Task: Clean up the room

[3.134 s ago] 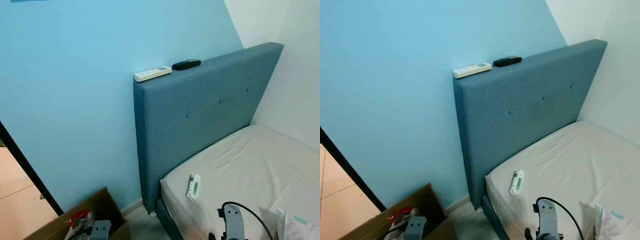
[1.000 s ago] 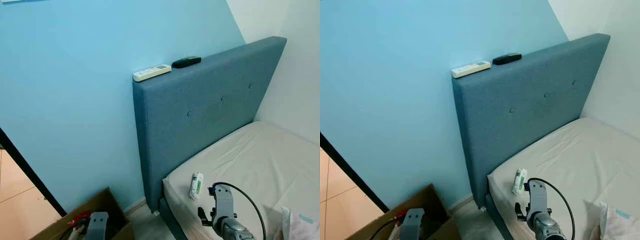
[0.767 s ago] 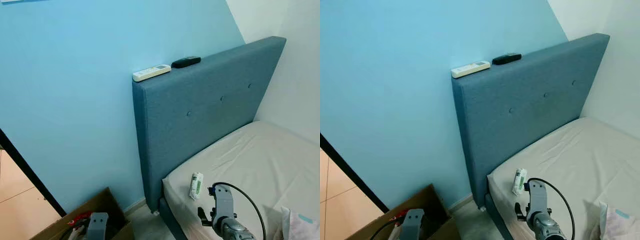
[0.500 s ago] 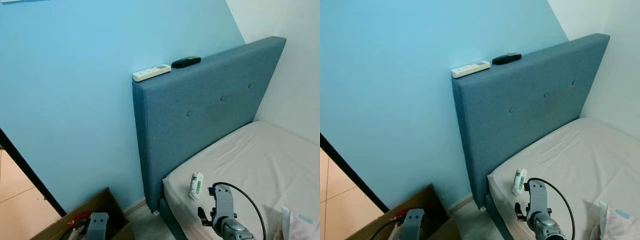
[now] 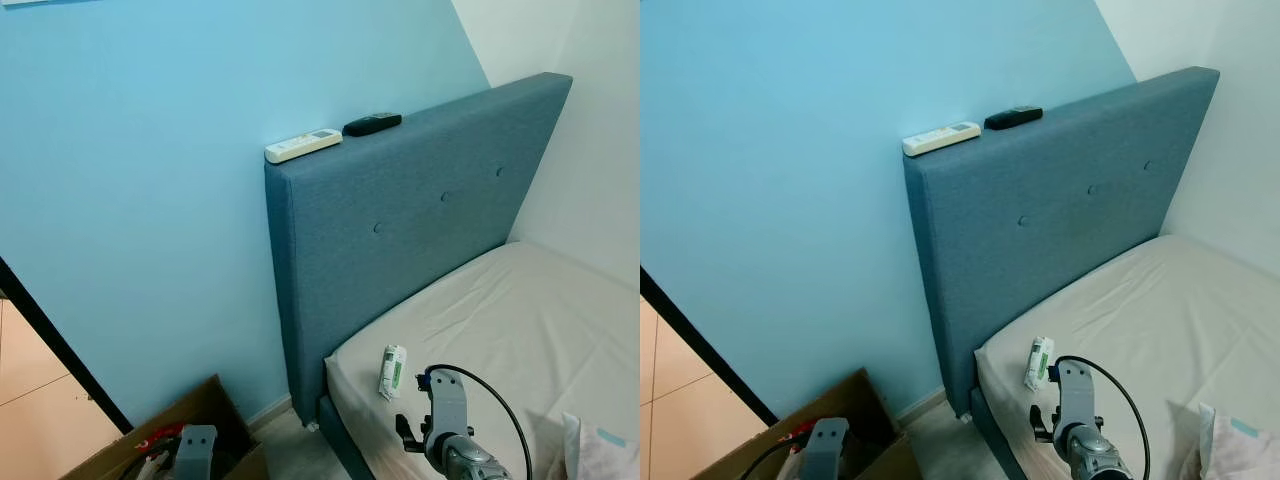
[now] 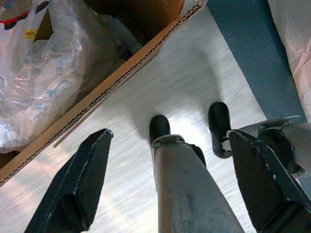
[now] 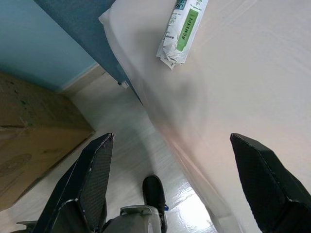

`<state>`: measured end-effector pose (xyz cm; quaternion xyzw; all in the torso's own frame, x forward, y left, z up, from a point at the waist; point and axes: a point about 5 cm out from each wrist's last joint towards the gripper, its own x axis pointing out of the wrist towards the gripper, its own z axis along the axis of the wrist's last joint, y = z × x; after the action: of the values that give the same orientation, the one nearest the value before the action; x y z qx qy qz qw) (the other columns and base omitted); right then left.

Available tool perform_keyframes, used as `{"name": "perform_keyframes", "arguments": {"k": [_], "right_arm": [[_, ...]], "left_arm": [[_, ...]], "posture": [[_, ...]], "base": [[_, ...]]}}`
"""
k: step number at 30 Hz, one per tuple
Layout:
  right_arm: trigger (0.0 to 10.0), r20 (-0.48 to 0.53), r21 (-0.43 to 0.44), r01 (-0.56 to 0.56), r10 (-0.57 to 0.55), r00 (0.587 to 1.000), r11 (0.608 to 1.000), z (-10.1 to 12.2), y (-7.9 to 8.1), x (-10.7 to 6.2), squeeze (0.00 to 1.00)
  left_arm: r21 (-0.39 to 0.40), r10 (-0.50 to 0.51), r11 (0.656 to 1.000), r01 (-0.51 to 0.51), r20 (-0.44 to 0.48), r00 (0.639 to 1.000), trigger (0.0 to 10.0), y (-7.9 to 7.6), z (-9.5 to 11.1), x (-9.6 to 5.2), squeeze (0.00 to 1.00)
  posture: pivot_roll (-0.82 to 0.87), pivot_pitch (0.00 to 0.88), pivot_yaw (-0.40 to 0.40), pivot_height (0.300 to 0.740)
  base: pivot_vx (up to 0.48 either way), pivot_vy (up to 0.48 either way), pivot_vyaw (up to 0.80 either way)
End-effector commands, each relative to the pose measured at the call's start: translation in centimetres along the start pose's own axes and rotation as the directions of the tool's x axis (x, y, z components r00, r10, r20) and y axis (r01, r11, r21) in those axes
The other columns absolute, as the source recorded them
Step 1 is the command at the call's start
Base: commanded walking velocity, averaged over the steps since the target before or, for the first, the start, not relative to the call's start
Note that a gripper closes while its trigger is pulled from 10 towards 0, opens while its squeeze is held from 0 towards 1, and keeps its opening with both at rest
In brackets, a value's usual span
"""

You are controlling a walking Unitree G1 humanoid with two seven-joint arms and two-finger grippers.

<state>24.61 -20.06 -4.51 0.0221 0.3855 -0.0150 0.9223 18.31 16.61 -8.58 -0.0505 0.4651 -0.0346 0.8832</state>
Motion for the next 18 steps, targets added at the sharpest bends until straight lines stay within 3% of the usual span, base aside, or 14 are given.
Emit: {"name": "perform_keyframes", "arguments": {"k": [1, 8, 9, 18], "right_arm": [[10.0, 0.000, -0.013, -0.008, 0.008, 1.000, 1.000, 0.09, 0.18, 0.04, 0.00], [10.0, 0.000, -0.020, -0.008, 0.008, 1.000, 1.000, 0.11, 0.17, 0.04, 0.00], [10.0, 0.000, -0.015, -0.005, 0.005, 1.000, 1.000, 0.06, 0.12, 0.02, 0.00], [10.0, 0.002, -0.008, -0.004, 0.004, 1.000, 1.000, 0.00, 0.05, 0.00, 0.00]], "left_arm": [[0.012, 0.008, 1.000, -0.008, -0.010, 1.000, 10.0, 0.41, -0.26, -0.11, 0.00], [0.017, -0.013, 1.000, 0.014, -0.012, 1.000, 10.0, 0.10, -0.21, -0.06, 0.00], [-0.016, -0.002, 1.000, 0.002, -0.006, 1.000, 10.0, 0.08, -0.21, -0.05, 0.00], [-0.031, 0.014, 0.999, -0.014, -0.001, 1.000, 10.0, 0.31, -0.20, -0.08, 0.00]], "posture": [[-0.12, 0.000, 0.021, 0.740], [-0.13, 0.000, 0.024, 0.740], [-0.13, 0.000, 0.025, 0.740], [-0.12, 0.006, 0.023, 0.740]], "base": [[0.000, 0.000, 0.00], [0.000, -0.389, 0.00], [0.000, 0.000, 0.00], [0.000, 0.000, 0.00]]}}
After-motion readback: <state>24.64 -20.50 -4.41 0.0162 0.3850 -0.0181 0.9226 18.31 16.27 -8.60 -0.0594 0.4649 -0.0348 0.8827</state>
